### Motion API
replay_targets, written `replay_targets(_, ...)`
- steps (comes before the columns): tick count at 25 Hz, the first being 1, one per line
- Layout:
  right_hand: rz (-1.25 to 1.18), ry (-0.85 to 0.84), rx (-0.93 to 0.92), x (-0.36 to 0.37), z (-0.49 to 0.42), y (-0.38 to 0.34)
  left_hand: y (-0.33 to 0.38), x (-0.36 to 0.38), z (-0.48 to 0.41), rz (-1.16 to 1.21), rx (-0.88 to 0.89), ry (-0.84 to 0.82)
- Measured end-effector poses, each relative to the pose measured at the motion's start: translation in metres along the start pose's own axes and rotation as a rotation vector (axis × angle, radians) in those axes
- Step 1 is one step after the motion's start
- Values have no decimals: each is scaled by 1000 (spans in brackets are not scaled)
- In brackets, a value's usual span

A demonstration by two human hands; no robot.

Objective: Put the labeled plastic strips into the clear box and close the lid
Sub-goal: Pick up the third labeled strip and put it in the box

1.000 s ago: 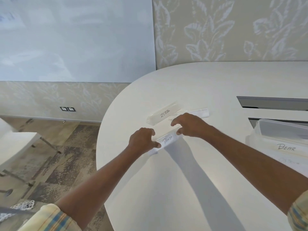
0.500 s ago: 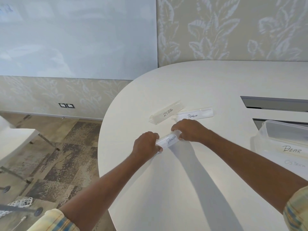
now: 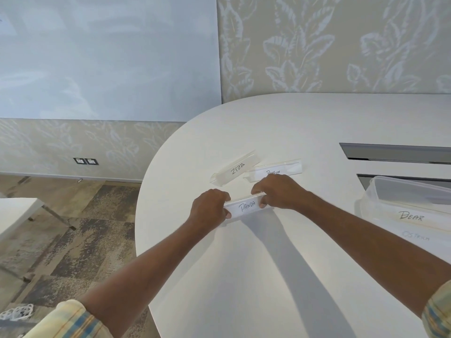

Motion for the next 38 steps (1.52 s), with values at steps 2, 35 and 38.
replay_targets(2, 8, 31, -3, -6, 7, 7, 9, -5, -3, -2, 24, 8)
replay_targets(35, -51, 296, 566, -136, 277, 280, 389, -29, -67, -29, 576, 40)
replay_targets(38, -67, 308, 591, -131, 297, 300, 418, -16, -70, -24, 588, 28)
Point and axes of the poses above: each hand's wrist, its own z-axis away from the middle knuckle, its own x-axis out of the palm, y = z × x, the point moved 10 cm from there along -z, towards the middle knuckle, and after that the axes turned 4 degrees about -z, right-handed, at the moved point
